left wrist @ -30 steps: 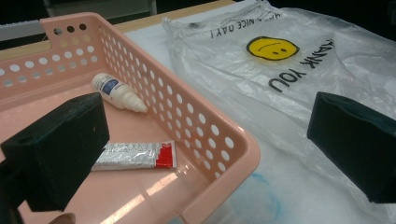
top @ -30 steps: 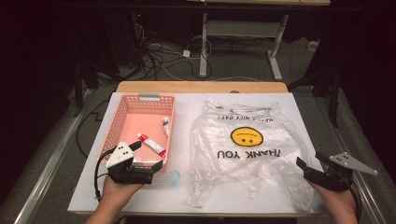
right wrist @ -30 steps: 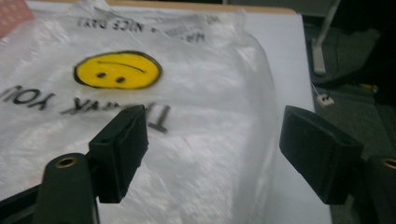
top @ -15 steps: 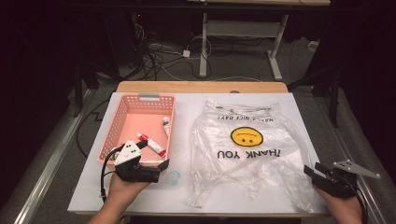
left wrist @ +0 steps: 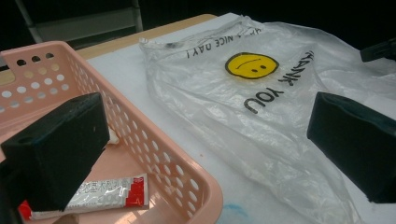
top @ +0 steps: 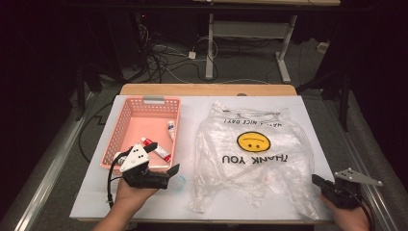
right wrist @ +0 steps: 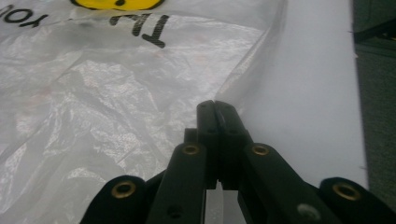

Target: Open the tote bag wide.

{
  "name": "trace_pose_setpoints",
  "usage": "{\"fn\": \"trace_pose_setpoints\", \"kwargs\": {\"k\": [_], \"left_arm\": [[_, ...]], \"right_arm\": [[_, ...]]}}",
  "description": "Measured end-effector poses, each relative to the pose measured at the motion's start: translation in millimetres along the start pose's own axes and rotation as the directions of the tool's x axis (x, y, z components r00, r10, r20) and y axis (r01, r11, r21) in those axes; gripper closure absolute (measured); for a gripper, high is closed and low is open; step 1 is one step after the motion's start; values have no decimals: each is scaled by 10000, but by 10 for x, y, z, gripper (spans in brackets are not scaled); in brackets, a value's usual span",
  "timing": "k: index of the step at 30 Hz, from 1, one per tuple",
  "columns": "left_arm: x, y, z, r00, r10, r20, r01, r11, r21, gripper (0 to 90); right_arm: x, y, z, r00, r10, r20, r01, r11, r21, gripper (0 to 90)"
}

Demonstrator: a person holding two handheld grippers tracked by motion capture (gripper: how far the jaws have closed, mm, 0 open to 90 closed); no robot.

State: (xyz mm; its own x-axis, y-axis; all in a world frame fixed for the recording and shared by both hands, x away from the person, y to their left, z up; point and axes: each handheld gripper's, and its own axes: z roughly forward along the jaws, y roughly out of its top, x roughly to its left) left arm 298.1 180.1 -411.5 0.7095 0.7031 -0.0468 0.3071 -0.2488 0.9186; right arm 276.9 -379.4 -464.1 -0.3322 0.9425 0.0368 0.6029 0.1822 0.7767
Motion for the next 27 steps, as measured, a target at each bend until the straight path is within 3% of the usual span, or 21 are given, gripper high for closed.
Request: {"fn": "trace_pose_setpoints", "kwargs": {"k": [8,15,17,19,20,21,24,25,27], "left_arm": [[24,23,64,9999,-62,113,62,10000,-23,0],[21,37,93,9998,20,212,-20,10000,10,0],[27,38,88,9998,-31,206,31,10000,-17,0],[31,37,76,9998,-60,170,61,10000,-42,0],[31,35,70,9999,-35,152,35,10000,-19,0],[30,29,60,9999,-23,105,24,10000,-6,0],[45,8,33,10000,-71,9,71,10000,12,0],[57,-8,10,9999,-134,-63,134,9999,49,0],[62,-16,-3,9998,-156,-118,156,9999,45,0]], "right_arm": [[342,36,6,9920,-785,-991,799,9968,99,899],[676,56,49,9669,-1266,-2215,1342,9908,193,875],[730,90,31,9649,-1393,-2228,1438,9896,43,776],[732,155,-46,9643,-1366,-2267,1299,9905,-442,720],[732,155,-46,9643,-1366,-2267,1299,9905,-442,720],[719,234,-137,9717,-1331,-1950,1134,9875,-1090,645],[691,314,-163,9790,-1242,-1614,1024,9852,-1372,634],[600,446,-100,9842,-1348,-1149,1146,9792,-1674,610],[565,491,-63,9864,-1306,-1000,1124,9790,-1700,600]]}}
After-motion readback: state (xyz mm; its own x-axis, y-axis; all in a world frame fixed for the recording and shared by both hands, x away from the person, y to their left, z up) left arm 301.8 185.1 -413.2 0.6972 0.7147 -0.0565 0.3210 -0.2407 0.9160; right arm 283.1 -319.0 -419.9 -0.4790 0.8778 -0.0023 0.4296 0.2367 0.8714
